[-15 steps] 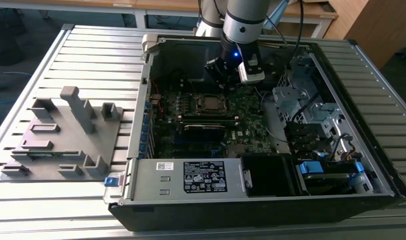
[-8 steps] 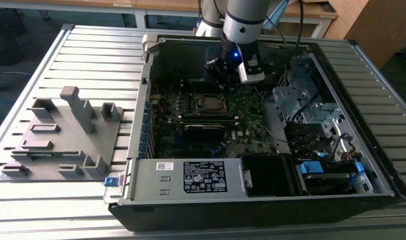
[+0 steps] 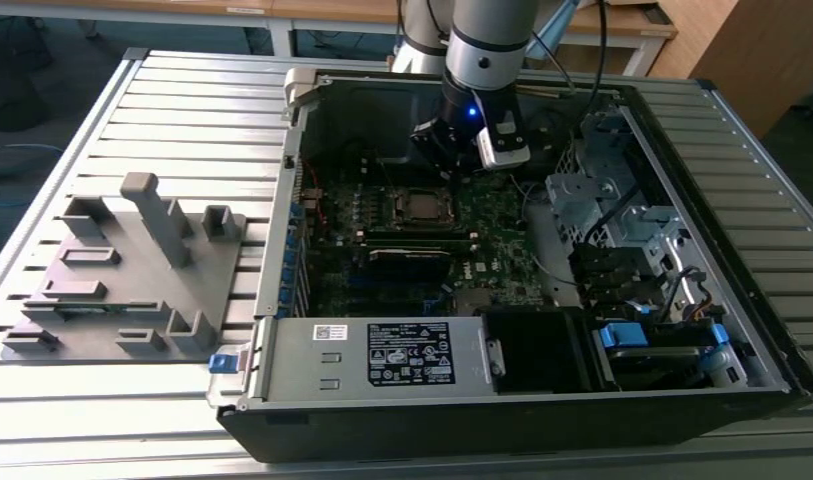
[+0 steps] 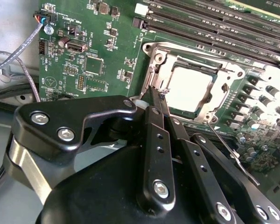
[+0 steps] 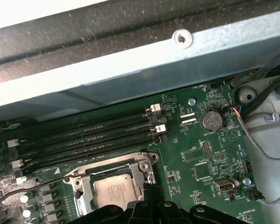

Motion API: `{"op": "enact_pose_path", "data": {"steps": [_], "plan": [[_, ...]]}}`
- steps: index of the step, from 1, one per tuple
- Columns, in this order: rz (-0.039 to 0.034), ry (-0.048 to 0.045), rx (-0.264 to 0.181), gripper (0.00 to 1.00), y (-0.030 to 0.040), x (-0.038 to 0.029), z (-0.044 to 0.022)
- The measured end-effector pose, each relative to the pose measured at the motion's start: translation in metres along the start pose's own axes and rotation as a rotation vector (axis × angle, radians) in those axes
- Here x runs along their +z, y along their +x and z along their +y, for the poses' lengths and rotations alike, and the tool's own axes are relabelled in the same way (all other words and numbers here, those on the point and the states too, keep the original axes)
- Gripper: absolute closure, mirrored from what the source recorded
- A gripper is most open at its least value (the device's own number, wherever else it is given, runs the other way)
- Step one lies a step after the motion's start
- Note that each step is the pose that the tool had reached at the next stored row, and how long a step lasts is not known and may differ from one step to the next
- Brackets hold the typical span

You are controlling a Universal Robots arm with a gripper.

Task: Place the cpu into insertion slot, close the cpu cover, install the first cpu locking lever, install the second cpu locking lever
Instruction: 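Close the cpu cover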

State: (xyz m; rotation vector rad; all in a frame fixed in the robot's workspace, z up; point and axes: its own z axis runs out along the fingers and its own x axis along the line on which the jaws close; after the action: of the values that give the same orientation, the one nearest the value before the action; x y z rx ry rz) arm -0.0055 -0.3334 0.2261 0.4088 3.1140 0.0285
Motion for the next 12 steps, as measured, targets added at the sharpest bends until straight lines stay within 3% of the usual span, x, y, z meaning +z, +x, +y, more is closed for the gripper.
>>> {"op": "enact_pose_path", "data": {"steps": [12], "plan": [[-0.0129, -0.002, -0.083, 0.9, 0.0002, 0.0028, -0.0001]]}}
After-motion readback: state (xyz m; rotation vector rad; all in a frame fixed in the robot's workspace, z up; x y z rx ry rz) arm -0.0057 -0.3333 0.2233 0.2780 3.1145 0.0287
